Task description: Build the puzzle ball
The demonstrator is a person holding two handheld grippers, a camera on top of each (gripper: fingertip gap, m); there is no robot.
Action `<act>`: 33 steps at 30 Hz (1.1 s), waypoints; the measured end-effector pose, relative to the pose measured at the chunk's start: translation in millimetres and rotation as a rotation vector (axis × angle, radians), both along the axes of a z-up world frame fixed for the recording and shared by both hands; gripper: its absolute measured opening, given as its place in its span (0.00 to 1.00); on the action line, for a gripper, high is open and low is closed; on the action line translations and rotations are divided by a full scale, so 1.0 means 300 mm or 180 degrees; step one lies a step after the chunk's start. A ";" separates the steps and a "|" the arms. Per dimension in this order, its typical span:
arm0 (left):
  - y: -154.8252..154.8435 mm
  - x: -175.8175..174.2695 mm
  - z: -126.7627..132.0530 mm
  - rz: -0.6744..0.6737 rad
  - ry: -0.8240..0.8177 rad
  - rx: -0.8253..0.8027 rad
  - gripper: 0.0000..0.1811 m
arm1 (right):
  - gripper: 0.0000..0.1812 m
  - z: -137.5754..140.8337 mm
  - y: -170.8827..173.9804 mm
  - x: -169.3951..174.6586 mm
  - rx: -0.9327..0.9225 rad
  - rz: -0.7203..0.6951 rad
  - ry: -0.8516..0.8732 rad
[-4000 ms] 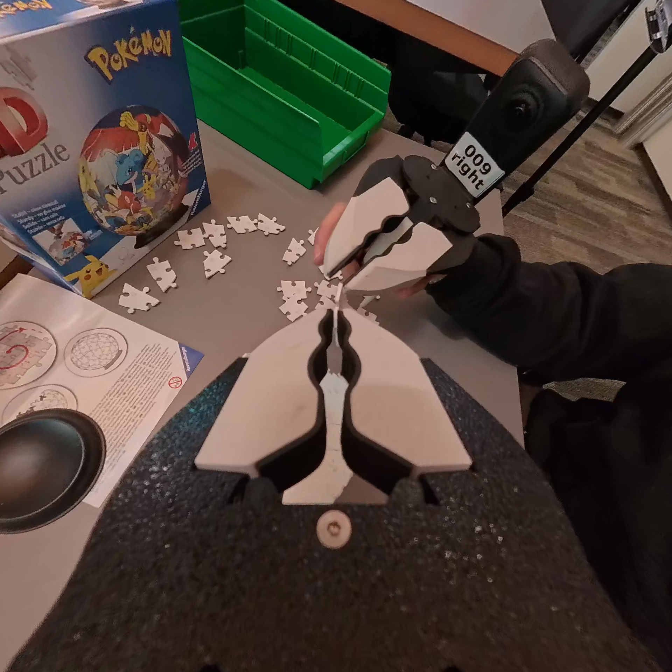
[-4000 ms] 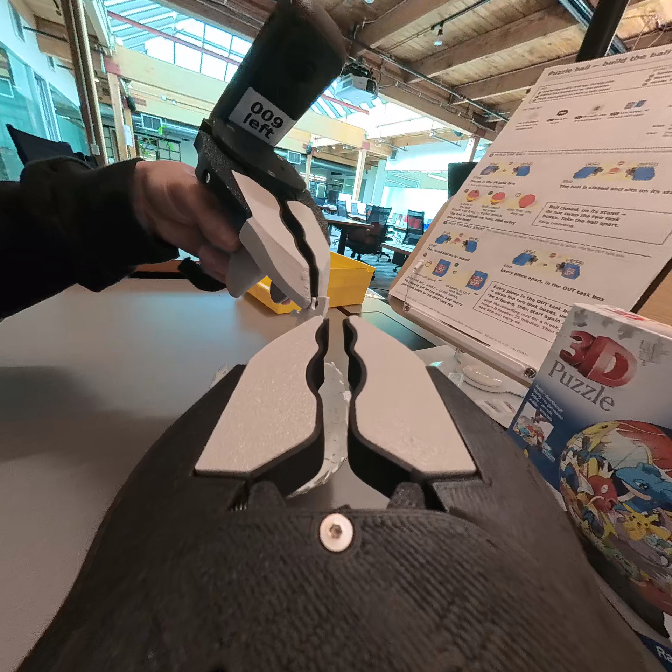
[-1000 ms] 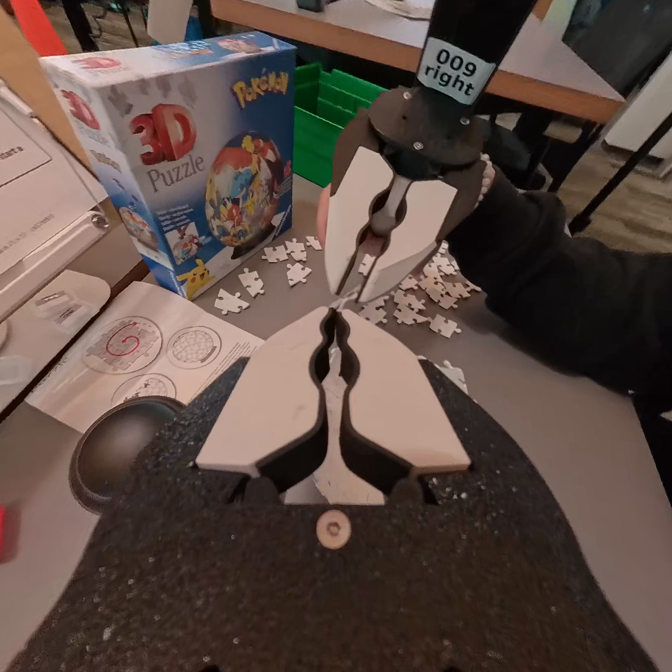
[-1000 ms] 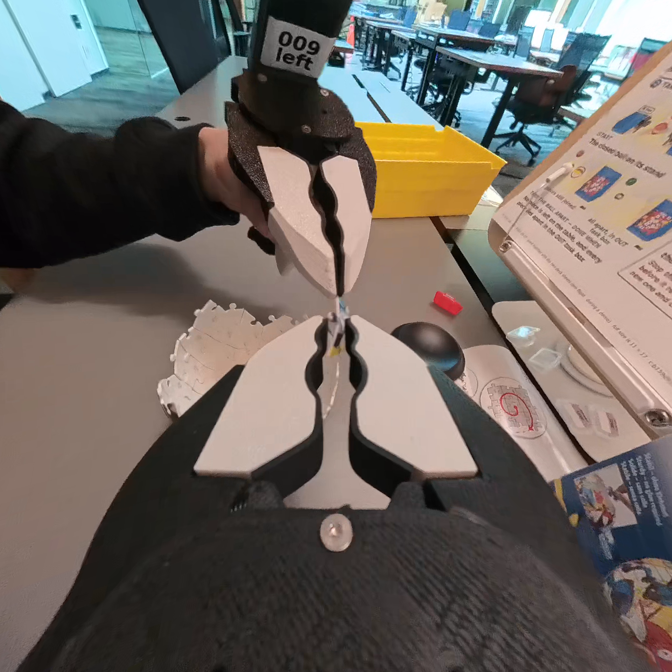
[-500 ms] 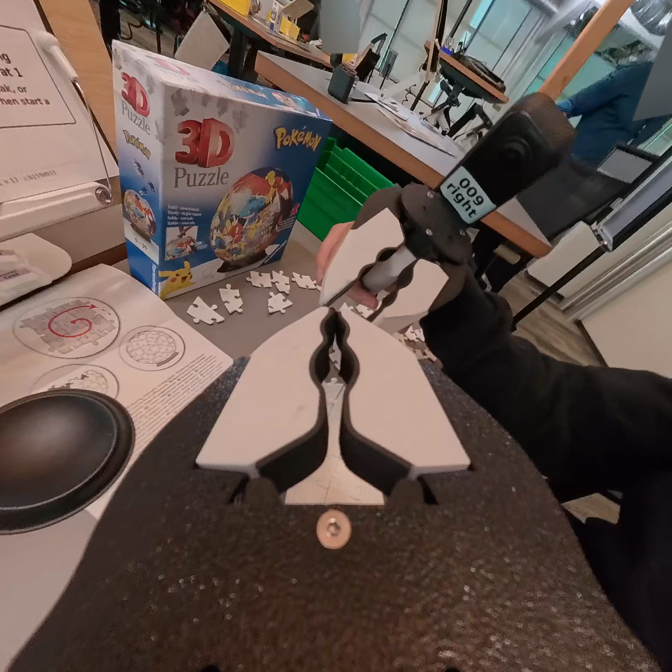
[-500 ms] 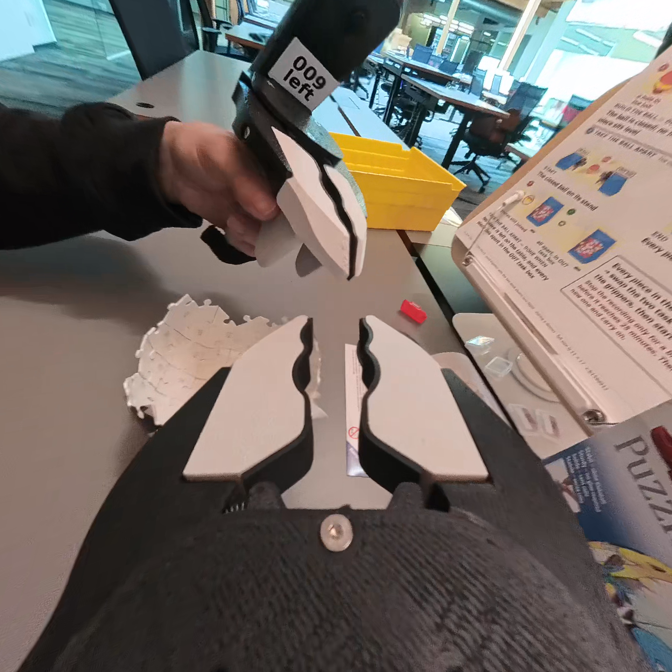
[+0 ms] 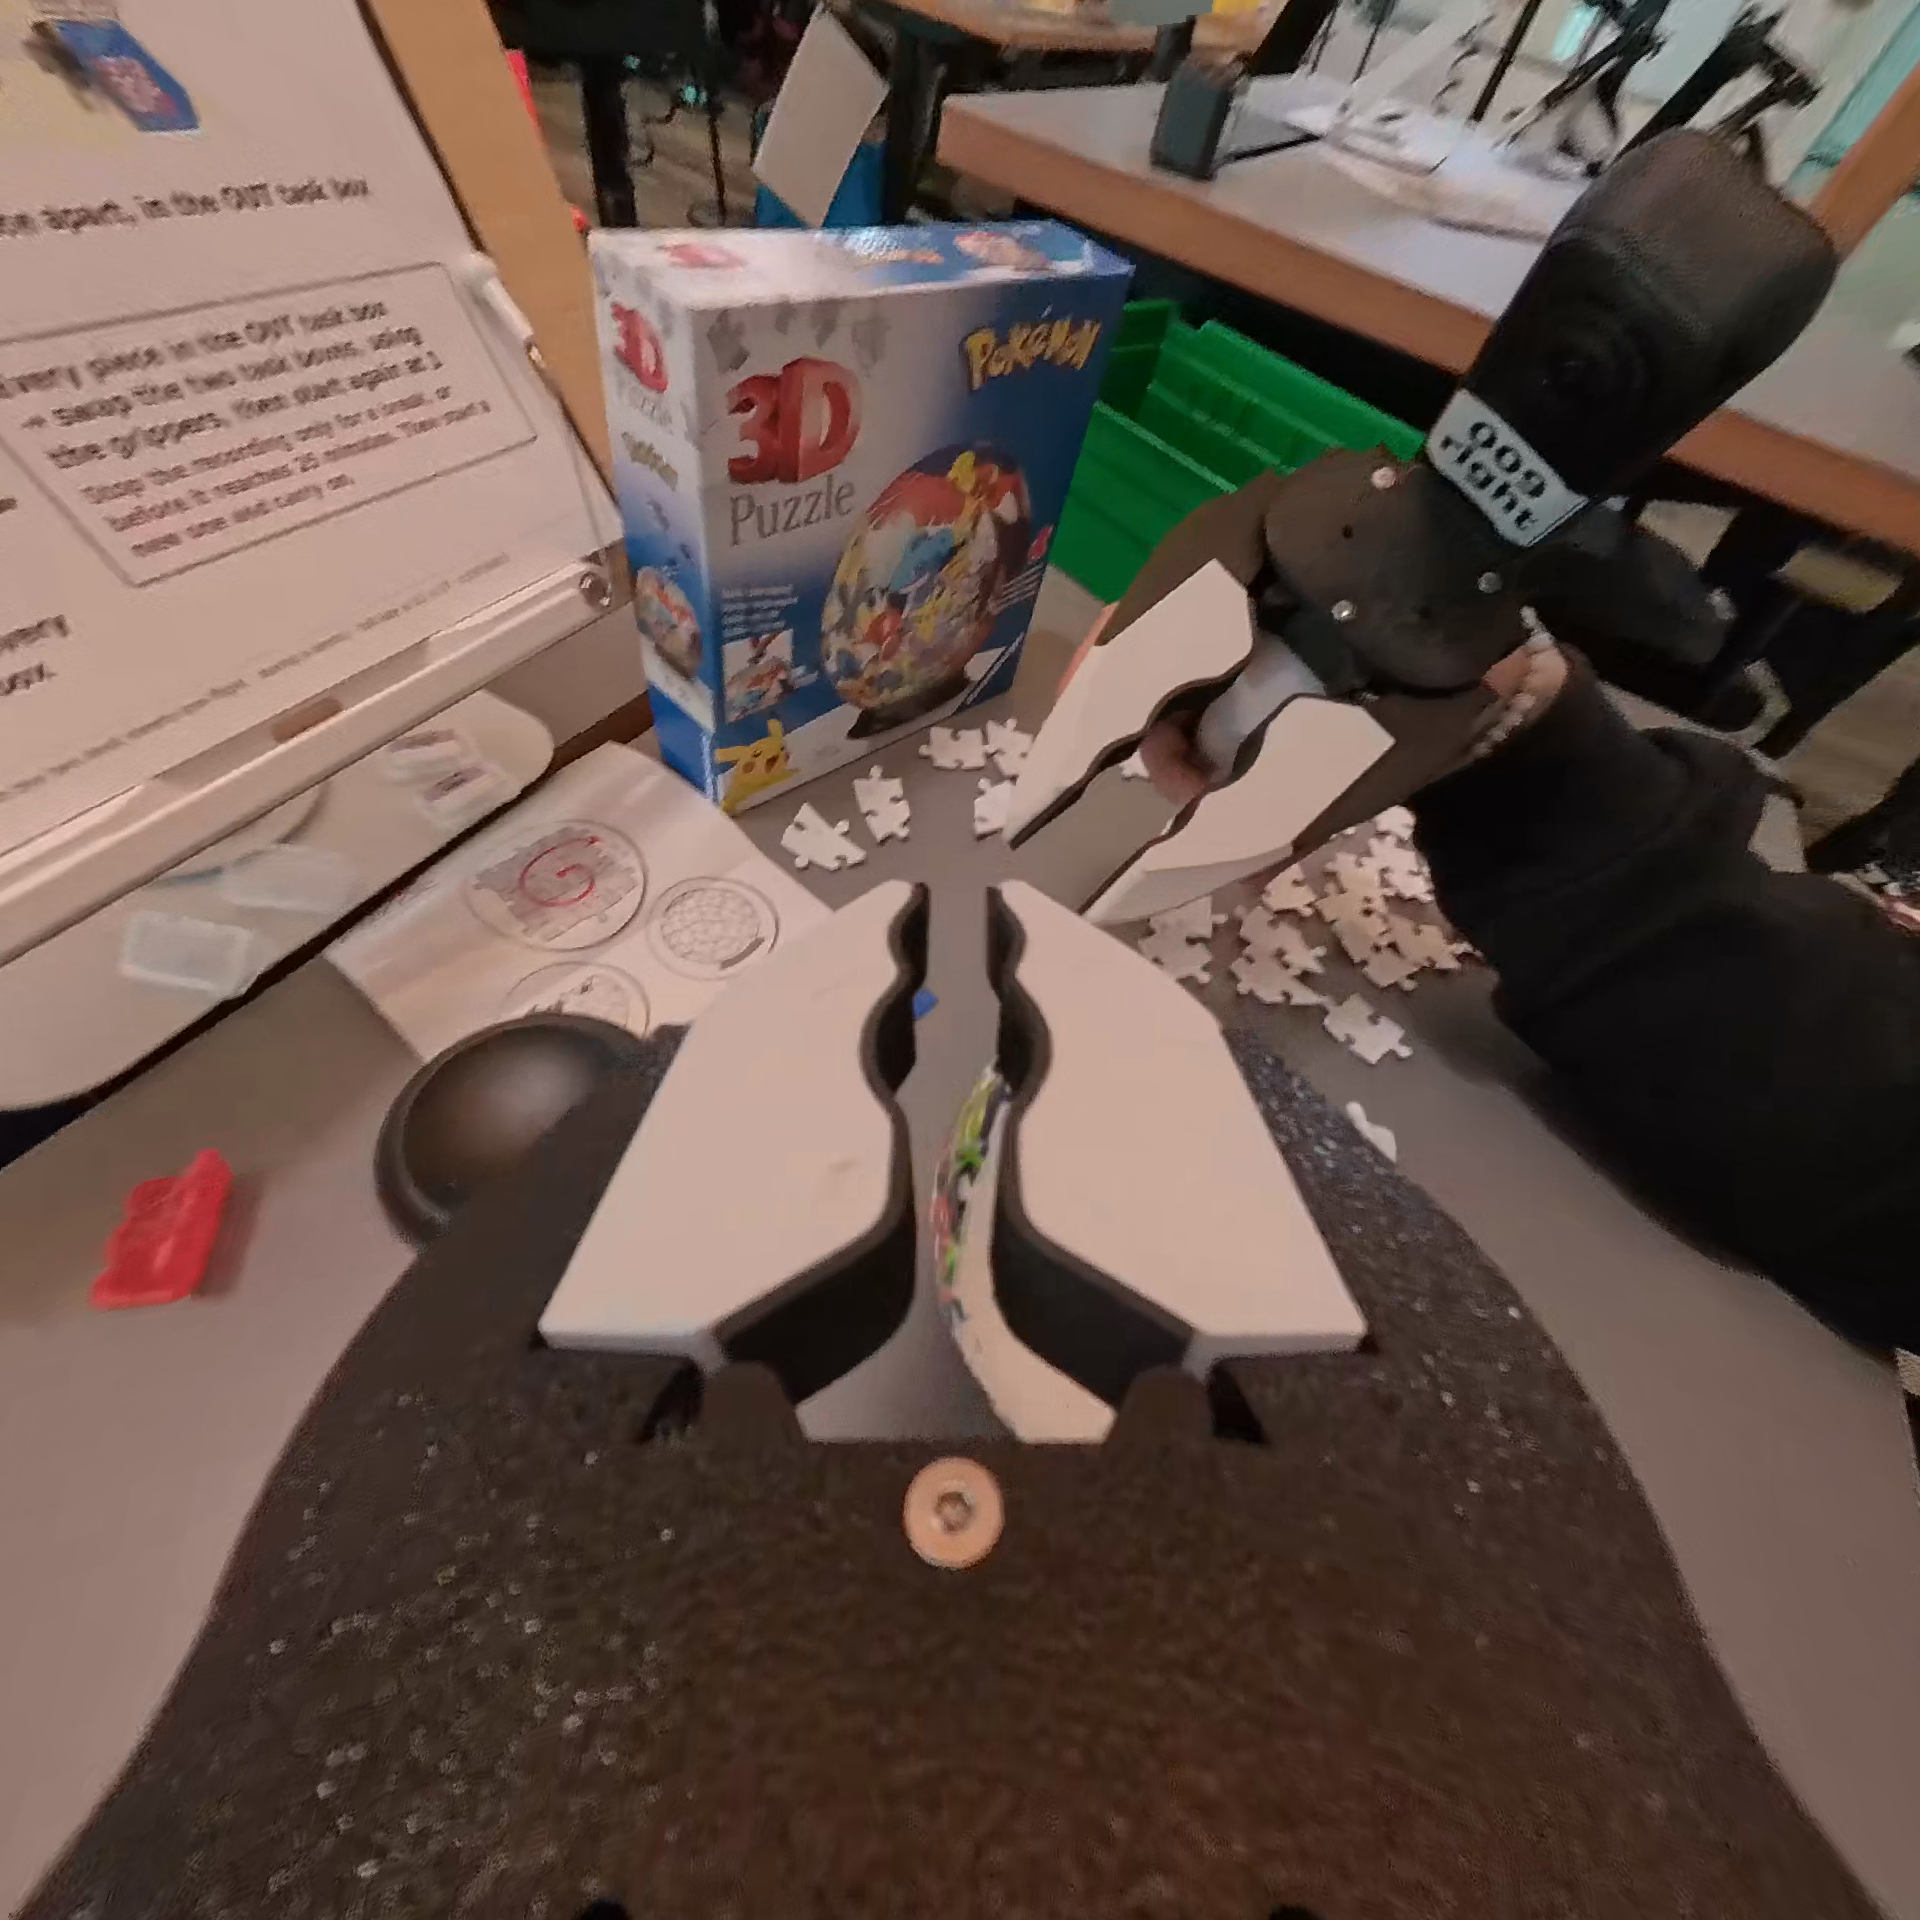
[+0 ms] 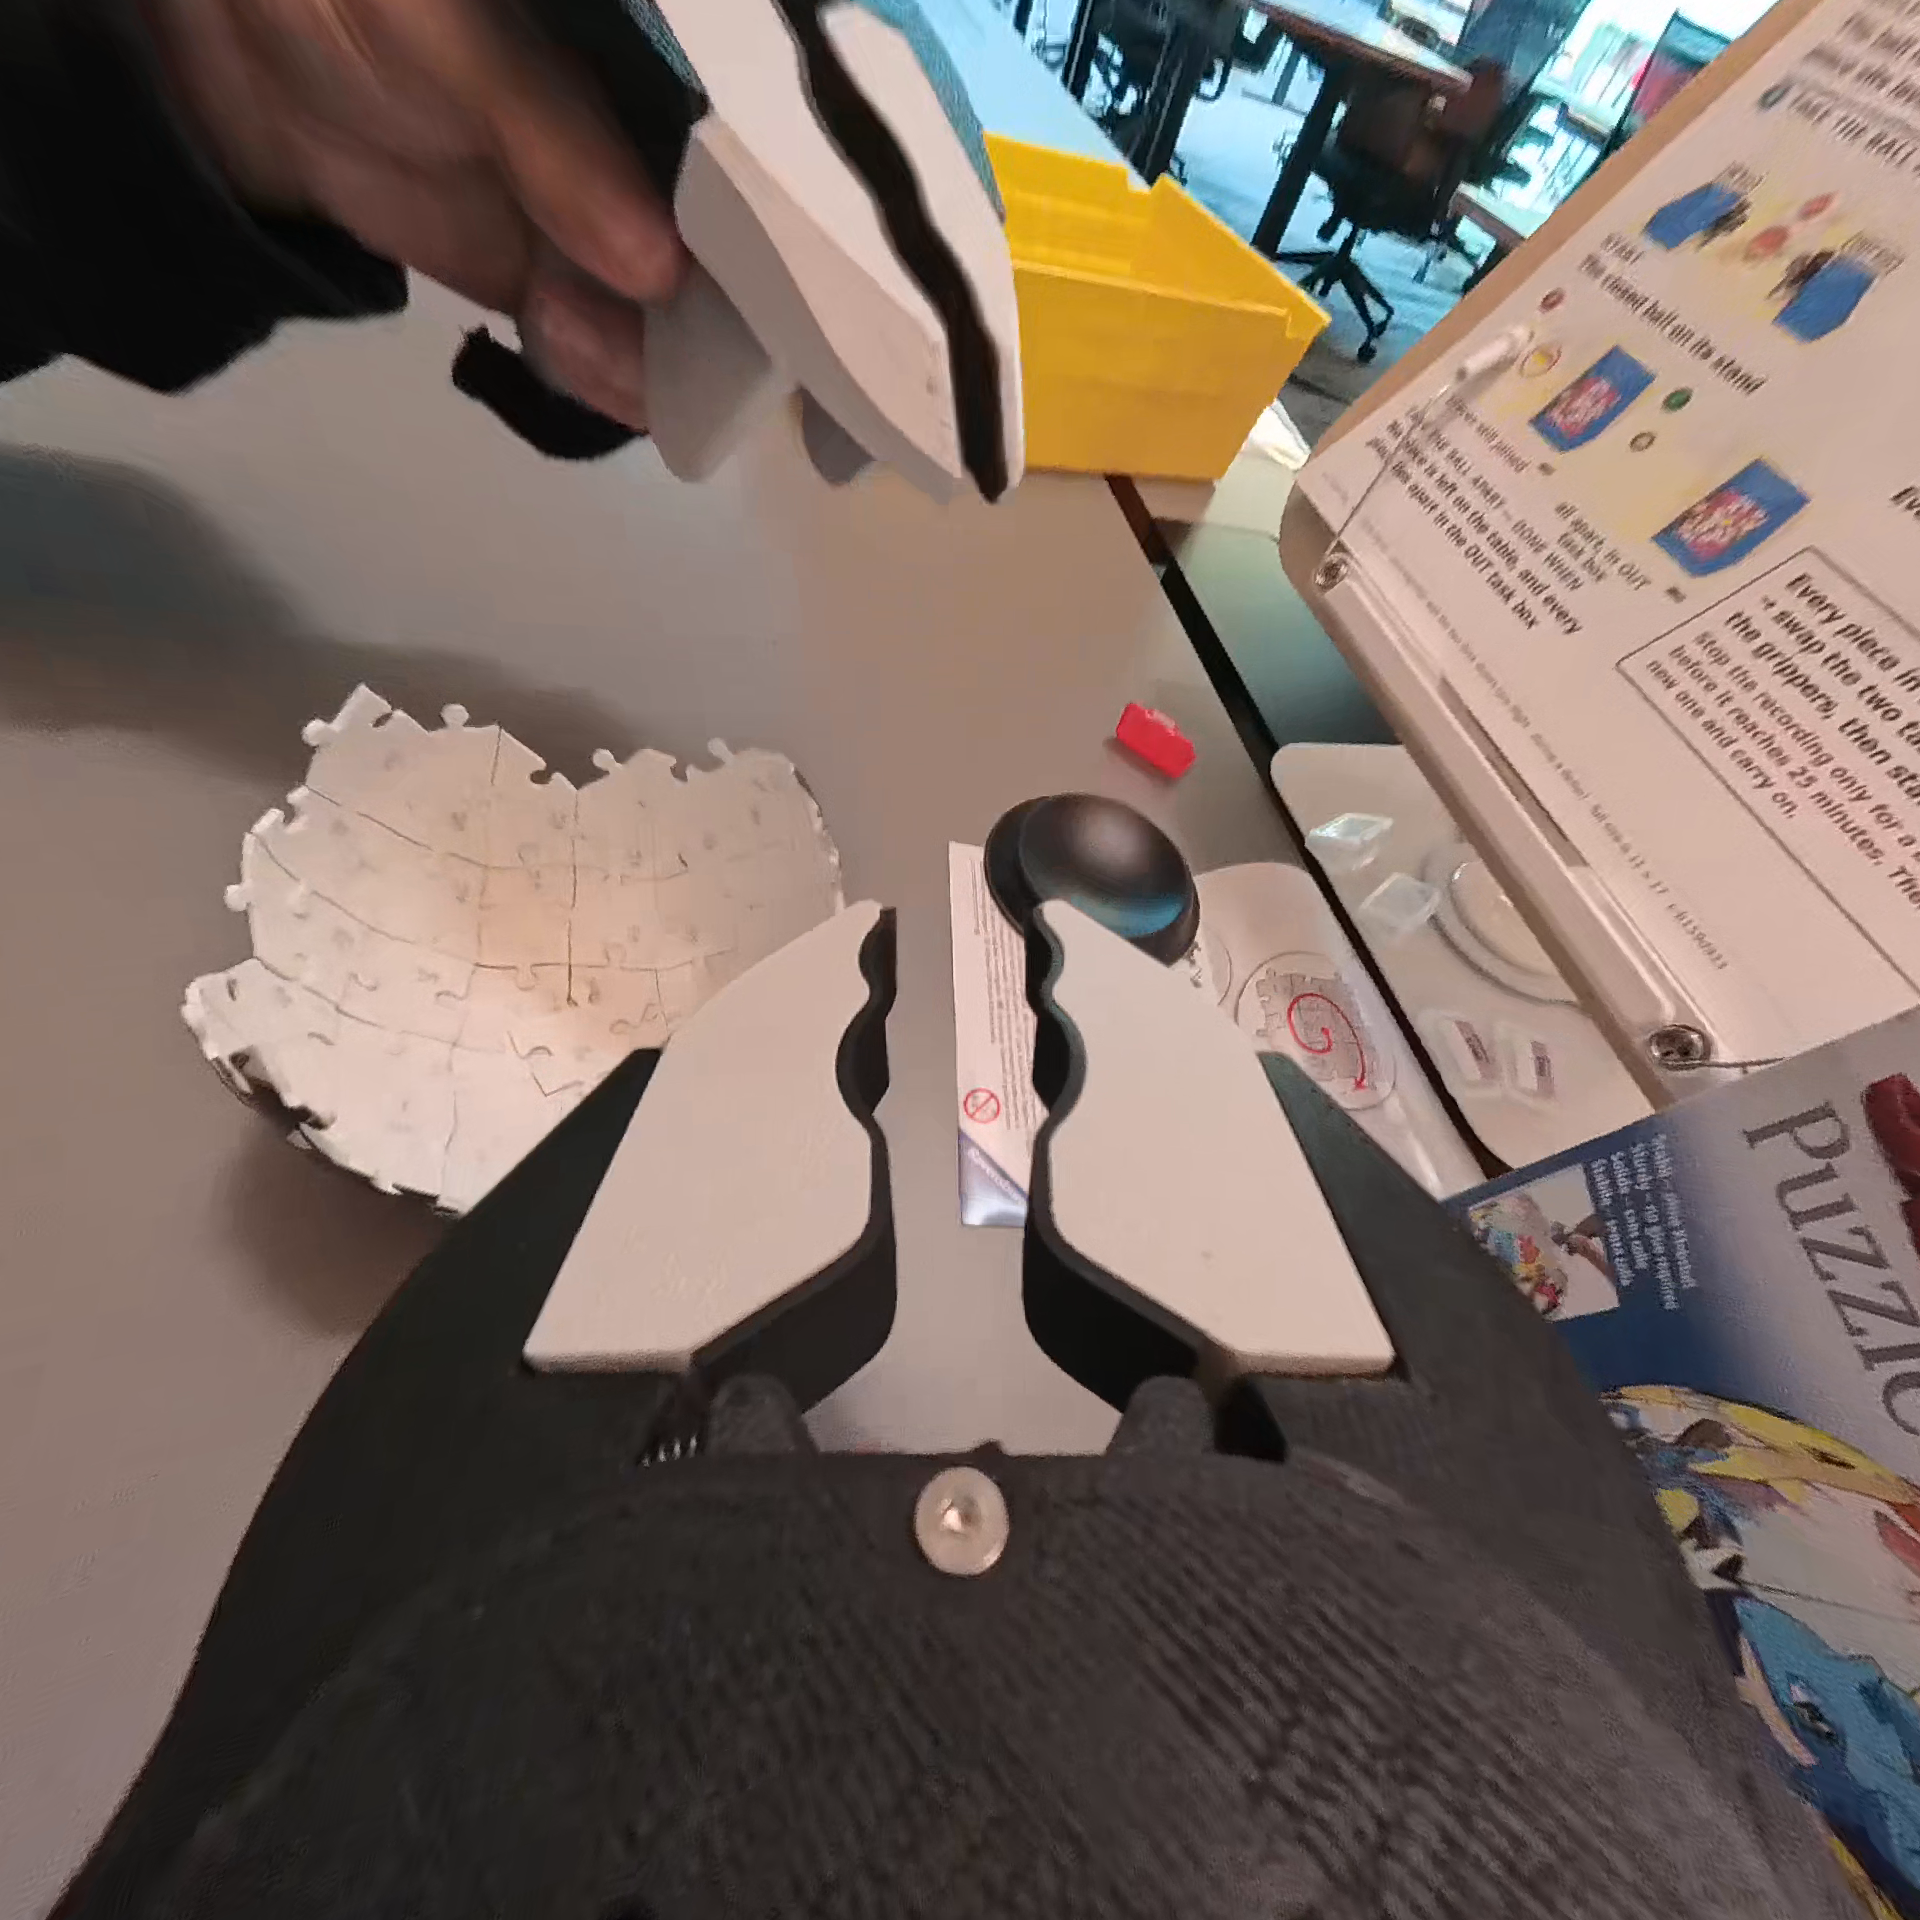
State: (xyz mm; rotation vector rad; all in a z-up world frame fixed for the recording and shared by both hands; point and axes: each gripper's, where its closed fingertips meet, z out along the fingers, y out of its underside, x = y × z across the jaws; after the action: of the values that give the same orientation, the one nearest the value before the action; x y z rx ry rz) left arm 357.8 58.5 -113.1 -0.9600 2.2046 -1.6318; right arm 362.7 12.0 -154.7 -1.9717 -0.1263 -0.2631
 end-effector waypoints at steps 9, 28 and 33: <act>0.093 -0.106 -0.251 0.0178 0.1348 0.0687 0.17 | 0.19 -0.067 0.007 -0.007 -0.0247 -0.0046 0.0322; 0.052 -0.210 -0.413 -0.0058 0.2426 0.0778 0.20 | 0.21 -0.078 0.000 -0.020 -0.0448 -0.0061 0.0312; 0.065 -0.230 -0.440 -0.0030 0.2674 0.1123 0.17 | 0.21 -0.059 -0.003 -0.032 -0.0531 -0.0099 0.0183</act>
State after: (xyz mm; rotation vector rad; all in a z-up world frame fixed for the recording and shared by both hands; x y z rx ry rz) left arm 288.9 77.9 -245.0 -1.7278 2.8509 -0.8330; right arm 353.1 11.2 -172.4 -2.1463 -0.0826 -0.2218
